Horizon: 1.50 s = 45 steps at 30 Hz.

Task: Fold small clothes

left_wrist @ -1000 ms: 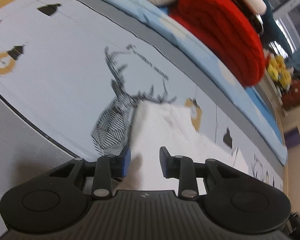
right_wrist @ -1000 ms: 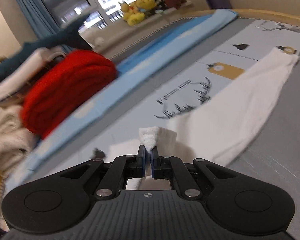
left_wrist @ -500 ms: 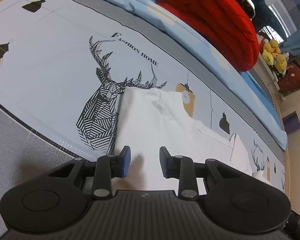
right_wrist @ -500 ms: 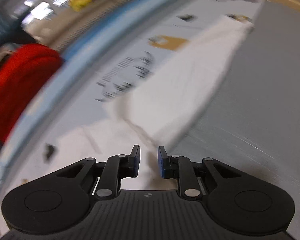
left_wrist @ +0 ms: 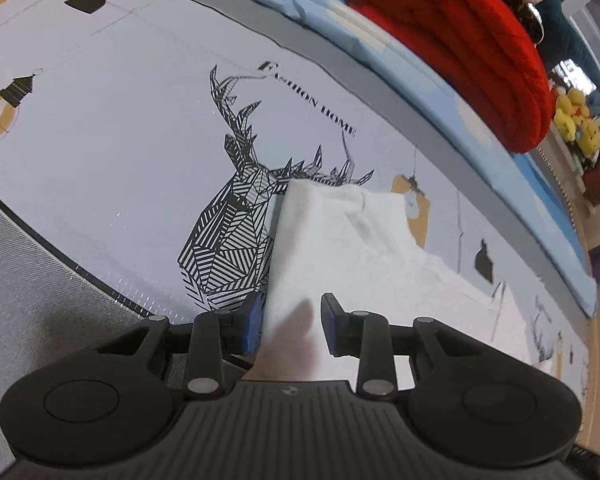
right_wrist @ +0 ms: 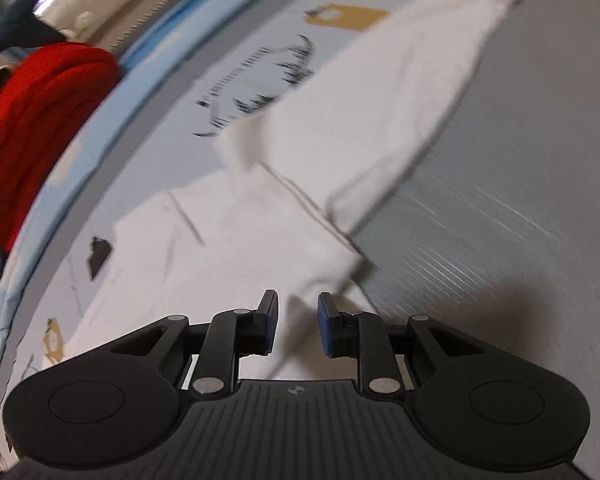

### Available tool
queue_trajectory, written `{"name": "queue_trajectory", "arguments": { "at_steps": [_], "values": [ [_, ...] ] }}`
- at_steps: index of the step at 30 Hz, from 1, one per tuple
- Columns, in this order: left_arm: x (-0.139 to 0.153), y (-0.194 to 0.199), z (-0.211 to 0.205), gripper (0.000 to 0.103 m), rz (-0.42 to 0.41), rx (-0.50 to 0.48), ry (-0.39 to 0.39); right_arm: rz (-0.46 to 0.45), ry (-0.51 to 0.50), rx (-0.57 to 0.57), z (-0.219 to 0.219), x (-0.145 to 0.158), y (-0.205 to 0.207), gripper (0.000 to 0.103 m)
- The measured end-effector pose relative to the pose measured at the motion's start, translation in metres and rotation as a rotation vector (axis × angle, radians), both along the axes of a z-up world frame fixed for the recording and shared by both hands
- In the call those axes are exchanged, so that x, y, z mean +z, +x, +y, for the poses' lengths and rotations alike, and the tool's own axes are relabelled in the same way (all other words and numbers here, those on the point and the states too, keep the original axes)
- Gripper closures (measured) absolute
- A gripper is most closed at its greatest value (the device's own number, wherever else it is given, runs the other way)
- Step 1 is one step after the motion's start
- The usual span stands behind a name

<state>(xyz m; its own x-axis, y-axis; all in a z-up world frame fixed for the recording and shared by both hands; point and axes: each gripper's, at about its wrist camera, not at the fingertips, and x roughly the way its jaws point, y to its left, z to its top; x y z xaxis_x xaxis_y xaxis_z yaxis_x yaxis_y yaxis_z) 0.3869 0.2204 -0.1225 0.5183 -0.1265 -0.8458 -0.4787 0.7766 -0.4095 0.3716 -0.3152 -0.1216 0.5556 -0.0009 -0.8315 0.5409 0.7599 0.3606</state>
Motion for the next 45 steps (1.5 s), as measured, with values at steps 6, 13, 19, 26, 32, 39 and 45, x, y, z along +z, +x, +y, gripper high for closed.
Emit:
{"name": "queue_trajectory", "arguments": {
  "at_steps": [6,13,19,26,32,39,45],
  "values": [
    [0.003,-0.002,0.008,0.101,-0.025,0.009,0.075,-0.039,0.040,0.058,0.006,0.007,0.011,0.080],
    [0.017,-0.011,0.020,0.101,-0.003,0.037,0.126,-0.035,0.056,0.106,0.019,0.005,0.016,0.080],
    [0.007,-0.011,-0.004,0.099,-0.001,-0.106,-0.006,0.003,0.027,0.085,0.019,-0.001,0.014,0.080],
    [0.009,-0.013,-0.018,0.099,0.034,-0.132,0.076,0.049,0.020,0.030,0.004,-0.014,0.009,0.080],
    [-0.015,-0.013,-0.039,0.093,0.124,-0.204,0.008,0.023,0.008,0.036,-0.005,-0.006,0.011,0.079],
    [0.001,-0.012,-0.049,0.077,0.064,-0.227,0.074,0.015,-0.011,-0.028,-0.039,0.004,0.013,0.079],
    [-0.004,-0.001,-0.059,0.077,0.068,-0.235,0.061,-0.033,-0.012,-0.108,-0.091,0.012,0.007,0.079]
  ]
}}
